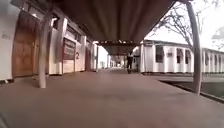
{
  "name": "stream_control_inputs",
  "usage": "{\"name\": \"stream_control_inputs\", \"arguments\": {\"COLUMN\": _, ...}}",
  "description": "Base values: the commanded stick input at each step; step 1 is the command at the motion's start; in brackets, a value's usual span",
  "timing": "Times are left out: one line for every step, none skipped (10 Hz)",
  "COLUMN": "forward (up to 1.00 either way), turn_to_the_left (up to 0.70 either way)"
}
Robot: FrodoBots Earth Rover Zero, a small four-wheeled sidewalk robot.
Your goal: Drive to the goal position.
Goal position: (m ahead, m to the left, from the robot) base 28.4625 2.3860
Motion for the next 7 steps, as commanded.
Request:
{"name": "stream_control_inputs", "arguments": {"forward": 0.66, "turn_to_the_left": 0.0}}
{"name": "stream_control_inputs", "arguments": {"forward": 0.66, "turn_to_the_left": 0.0}}
{"name": "stream_control_inputs", "arguments": {"forward": 0.66, "turn_to_the_left": 0.0}}
{"name": "stream_control_inputs", "arguments": {"forward": 0.66, "turn_to_the_left": 0.0}}
{"name": "stream_control_inputs", "arguments": {"forward": 0.66, "turn_to_the_left": 0.0}}
{"name": "stream_control_inputs", "arguments": {"forward": 0.66, "turn_to_the_left": 0.0}}
{"name": "stream_control_inputs", "arguments": {"forward": 0.66, "turn_to_the_left": 0.0}}
